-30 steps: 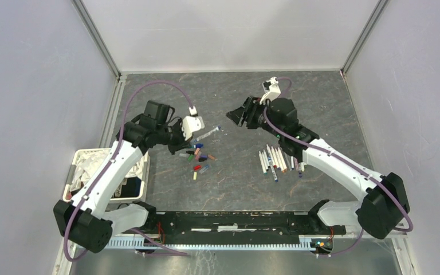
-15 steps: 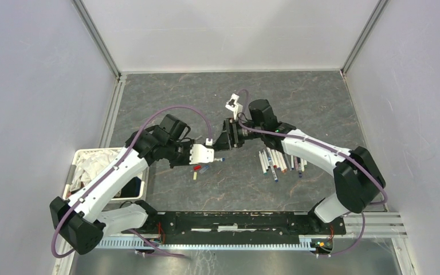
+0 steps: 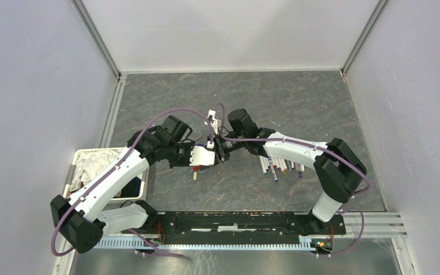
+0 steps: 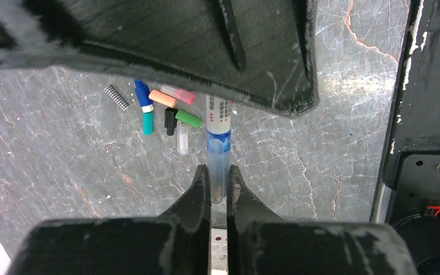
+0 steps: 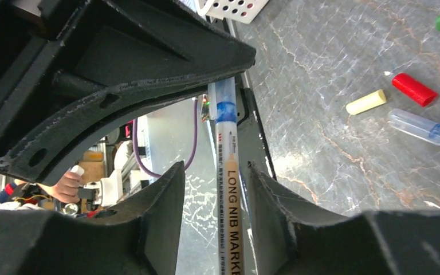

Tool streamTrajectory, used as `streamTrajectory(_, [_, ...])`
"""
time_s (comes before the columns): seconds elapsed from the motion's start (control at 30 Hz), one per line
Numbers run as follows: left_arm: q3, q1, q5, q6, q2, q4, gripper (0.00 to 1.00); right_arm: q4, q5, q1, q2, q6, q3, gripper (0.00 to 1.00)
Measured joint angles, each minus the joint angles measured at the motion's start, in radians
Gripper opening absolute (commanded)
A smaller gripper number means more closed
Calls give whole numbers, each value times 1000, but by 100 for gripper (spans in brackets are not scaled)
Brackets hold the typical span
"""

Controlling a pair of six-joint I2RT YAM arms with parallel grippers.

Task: Open the pen caps
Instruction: Pick up the pen from the center of the board.

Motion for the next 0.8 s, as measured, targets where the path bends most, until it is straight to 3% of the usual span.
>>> streamTrajectory(0.1, [0, 0, -13, 16, 0, -8, 6, 4, -6, 9, 5, -2, 0, 12])
streamTrajectory(0.17, [0, 0, -12, 20, -2, -10, 28, 0, 2, 9, 5, -4, 0, 0])
streamTrajectory(0.27, [0, 0, -12, 28, -2, -1, 52, 2, -3, 6, 6, 0, 0, 0])
streamTrajectory(0.37, [0, 0, 4, 28, -2, -4, 58, 34, -24, 8, 6, -1, 0, 0])
streamTrajectory(0.53, [2, 0, 53, 28, 0, -6, 52, 82, -57, 8, 2, -1, -18, 0])
streamTrajectory(0.67, [24, 0, 93, 26, 23, -21, 24, 88, -62, 8, 0, -6, -29, 0])
streamTrajectory(0.8, [32, 0, 101, 23, 41, -25, 4, 81, -55, 8, -3, -21, -31, 0])
